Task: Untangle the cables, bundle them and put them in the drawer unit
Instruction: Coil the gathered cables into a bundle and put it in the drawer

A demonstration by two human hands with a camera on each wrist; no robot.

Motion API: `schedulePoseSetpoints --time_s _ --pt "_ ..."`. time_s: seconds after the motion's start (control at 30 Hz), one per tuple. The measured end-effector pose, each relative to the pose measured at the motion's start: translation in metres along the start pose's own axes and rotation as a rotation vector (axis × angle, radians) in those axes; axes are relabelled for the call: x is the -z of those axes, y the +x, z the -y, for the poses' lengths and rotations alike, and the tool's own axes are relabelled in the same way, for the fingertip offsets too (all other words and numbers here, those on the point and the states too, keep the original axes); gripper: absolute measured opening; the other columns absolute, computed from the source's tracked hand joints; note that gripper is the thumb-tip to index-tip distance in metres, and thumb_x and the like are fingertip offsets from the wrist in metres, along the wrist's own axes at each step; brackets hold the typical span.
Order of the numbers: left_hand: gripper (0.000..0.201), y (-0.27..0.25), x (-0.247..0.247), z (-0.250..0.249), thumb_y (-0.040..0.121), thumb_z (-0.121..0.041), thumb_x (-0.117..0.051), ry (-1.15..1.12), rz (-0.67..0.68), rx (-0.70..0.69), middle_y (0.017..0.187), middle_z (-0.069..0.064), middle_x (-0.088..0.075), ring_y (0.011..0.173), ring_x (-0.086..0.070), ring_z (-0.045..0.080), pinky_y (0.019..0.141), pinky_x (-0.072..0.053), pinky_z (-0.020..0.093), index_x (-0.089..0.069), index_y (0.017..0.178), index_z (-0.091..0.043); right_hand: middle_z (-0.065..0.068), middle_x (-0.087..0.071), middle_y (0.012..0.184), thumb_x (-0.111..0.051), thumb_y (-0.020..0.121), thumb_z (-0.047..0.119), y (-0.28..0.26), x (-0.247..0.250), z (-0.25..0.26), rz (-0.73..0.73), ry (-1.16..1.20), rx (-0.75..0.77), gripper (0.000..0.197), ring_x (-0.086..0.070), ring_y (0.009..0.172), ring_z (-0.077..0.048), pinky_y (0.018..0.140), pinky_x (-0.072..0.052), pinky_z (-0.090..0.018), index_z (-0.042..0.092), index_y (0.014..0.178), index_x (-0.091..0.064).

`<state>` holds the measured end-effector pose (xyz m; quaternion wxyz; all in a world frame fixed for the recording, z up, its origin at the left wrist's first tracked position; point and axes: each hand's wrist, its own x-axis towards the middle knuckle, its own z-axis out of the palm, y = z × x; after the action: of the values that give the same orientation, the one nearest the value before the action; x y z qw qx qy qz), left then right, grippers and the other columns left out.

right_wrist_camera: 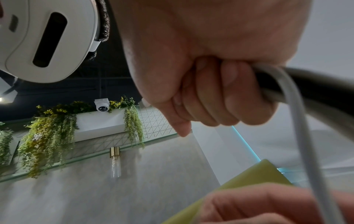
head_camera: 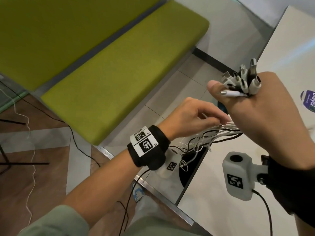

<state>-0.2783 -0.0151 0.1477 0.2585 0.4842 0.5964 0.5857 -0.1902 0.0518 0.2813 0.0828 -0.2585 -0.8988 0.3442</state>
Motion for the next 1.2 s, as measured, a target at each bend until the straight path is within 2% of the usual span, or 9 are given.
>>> schedulePoseSetpoints --time_s 0.13,0.33,0.53,0.63,0.73,0.8,1.0,1.1,1.2 --pt "0.012 0.002 -0.005 0.008 0.079 -0.001 -0.075 0.078 -0.005 -0.064 0.068 -0.038 -0.056 0.069 -0.058 -0.017 0.067 -0.043 0.006 -0.076 0.087 -0.01 0.011 -0.044 0.038 -0.062 0.088 0.037 0.002 -0.002 -0.001 -0.012 0.009 0.013 0.054 -0.04 0.039 -0.007 0.04 -0.031 -0.014 0.019 0.044 -0.038" --pt "0.008 0.0 -0.009 0.012 0.075 -0.003 -0.079 0.117 -0.05 -0.062 0.072 -0.019 -0.062 0.066 -0.058 -0.015 0.068 -0.044 0.004 -0.075 0.082 -0.004 0.01 -0.045 0.041 -0.063 0.087 0.041 0.003 -0.002 -0.005 0.0 0.002 0.012 0.052 -0.039 0.041 -0.009 0.042 -0.032 -0.016 0.021 0.042 -0.046" --pt "0.016 -0.004 0.005 0.008 0.08 -0.006 -0.078 0.046 0.152 0.059 0.074 0.005 -0.068 0.069 -0.064 0.011 0.073 -0.056 0.025 -0.066 0.078 -0.017 0.01 -0.043 0.037 -0.061 0.087 0.042 0.004 -0.004 -0.005 0.055 0.0 0.012 0.047 -0.04 0.038 -0.008 0.038 -0.029 -0.013 0.032 0.042 -0.051" --pt "0.032 -0.006 0.008 0.014 0.077 -0.011 -0.08 0.006 0.168 0.13 0.064 -0.011 -0.061 0.06 -0.057 0.008 0.064 -0.052 0.027 -0.058 0.07 -0.033 0.01 -0.042 0.036 -0.06 0.086 0.044 0.004 -0.006 -0.005 0.07 -0.001 0.014 0.047 -0.039 0.038 -0.008 0.038 -0.029 -0.013 0.032 0.042 -0.051" --pt "0.019 -0.011 0.016 0.029 0.091 -0.022 -0.067 -0.045 0.269 0.223 0.055 -0.011 -0.053 0.052 -0.048 0.007 0.056 -0.04 0.019 -0.067 0.072 -0.017 0.008 -0.04 0.035 -0.061 0.087 0.042 0.005 -0.009 -0.007 0.066 0.003 0.004 0.053 -0.037 0.038 -0.009 0.038 -0.028 -0.013 0.02 0.041 -0.046" --pt "0.043 -0.017 0.02 0.046 0.098 -0.041 -0.051 0.024 0.311 0.28 0.055 -0.005 -0.051 0.052 -0.044 0.01 0.055 -0.037 0.02 -0.064 0.068 -0.013 0.008 -0.038 0.035 -0.062 0.088 0.041 0.004 -0.012 -0.009 0.055 0.004 0.006 0.057 -0.036 0.039 -0.01 0.038 -0.028 -0.013 0.017 0.041 -0.04" --pt "0.07 -0.064 0.03 0.123 0.073 -0.087 -0.033 0.227 0.272 0.427 0.05 -0.006 -0.043 0.047 -0.037 0.015 0.057 -0.035 0.026 -0.042 0.05 -0.022 0.011 -0.042 0.035 -0.062 0.09 0.035 0.002 -0.016 -0.015 0.071 -0.002 0.001 0.058 -0.039 0.036 -0.006 0.037 -0.029 -0.013 0.018 0.042 -0.034" --pt "0.069 -0.091 0.038 0.15 0.071 -0.089 -0.035 0.206 0.205 0.563 0.046 -0.012 -0.038 0.044 -0.031 0.008 0.057 -0.032 0.025 -0.042 0.051 -0.023 0.01 -0.041 0.036 -0.061 0.091 0.036 0.005 -0.013 -0.017 0.071 -0.019 -0.01 0.057 -0.036 0.037 -0.008 0.037 -0.029 -0.013 0.016 0.044 -0.034" --pt "0.056 -0.095 0.043 0.164 0.082 -0.073 -0.044 0.228 0.205 0.583 0.052 -0.01 -0.043 0.046 -0.035 0.003 0.055 -0.03 0.024 -0.052 0.055 -0.024 0.006 -0.039 0.038 -0.062 0.09 0.032 0.005 -0.018 -0.017 0.076 -0.061 -0.017 0.056 -0.029 0.043 -0.014 0.037 -0.027 -0.017 0.014 0.046 -0.032"
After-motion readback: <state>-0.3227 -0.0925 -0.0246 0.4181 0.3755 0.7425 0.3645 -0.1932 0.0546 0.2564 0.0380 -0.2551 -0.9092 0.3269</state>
